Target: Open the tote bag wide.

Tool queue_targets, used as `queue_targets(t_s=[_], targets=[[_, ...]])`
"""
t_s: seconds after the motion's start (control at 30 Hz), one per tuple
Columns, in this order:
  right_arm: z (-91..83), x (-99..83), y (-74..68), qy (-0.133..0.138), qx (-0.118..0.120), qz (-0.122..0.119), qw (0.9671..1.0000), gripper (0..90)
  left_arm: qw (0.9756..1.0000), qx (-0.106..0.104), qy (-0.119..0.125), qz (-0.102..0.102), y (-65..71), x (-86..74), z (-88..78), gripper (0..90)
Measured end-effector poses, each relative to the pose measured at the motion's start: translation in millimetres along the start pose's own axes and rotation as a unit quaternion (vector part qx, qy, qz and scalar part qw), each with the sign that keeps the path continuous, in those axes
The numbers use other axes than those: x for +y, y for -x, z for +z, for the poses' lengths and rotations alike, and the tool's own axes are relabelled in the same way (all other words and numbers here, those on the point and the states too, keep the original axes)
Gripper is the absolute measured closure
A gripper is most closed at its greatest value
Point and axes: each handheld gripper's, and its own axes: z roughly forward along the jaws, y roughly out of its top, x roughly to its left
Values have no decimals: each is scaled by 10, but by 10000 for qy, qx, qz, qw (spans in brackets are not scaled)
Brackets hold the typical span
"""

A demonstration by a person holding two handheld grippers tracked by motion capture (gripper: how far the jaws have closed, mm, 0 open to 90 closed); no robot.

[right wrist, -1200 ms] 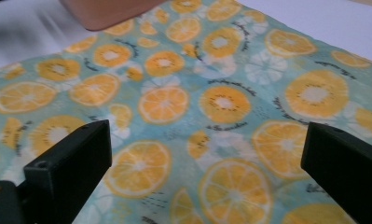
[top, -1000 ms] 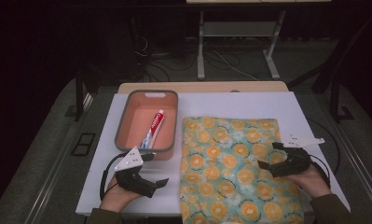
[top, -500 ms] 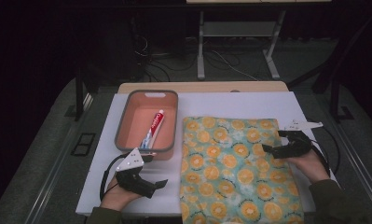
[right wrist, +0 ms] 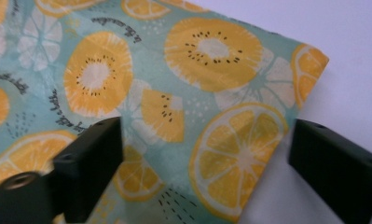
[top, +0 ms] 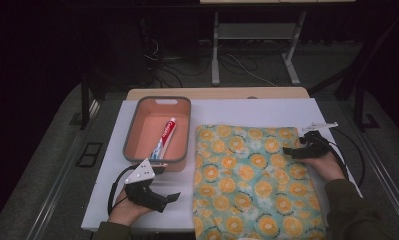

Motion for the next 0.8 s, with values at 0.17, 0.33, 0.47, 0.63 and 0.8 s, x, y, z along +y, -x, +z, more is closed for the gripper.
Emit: queue_targets(t_s=[0.17, 0.33, 0.47, 0.63, 0.8], targets=[[-25, -13, -37, -15, -105, -180, 9998, 271, 10000, -11, 6, -15, 1, -2, 4, 0], [-65, -11, -37, 15, -5, -266, 9996, 566, 10000, -27, -6, 15, 10, 4, 14, 0], [-73, -4, -40, 10, 105, -337, 9994, 768, 10000, -31, -4, 5, 6, 2, 19, 0], [-64, 20, -53, -40, 279, -287, 9992, 893, 10000, -28, 6, 8, 6, 4, 15, 0], [-92, 73, 16, 145, 177, -65, 9997, 894, 10000, -26, 16, 6, 4, 6, 15, 0]])
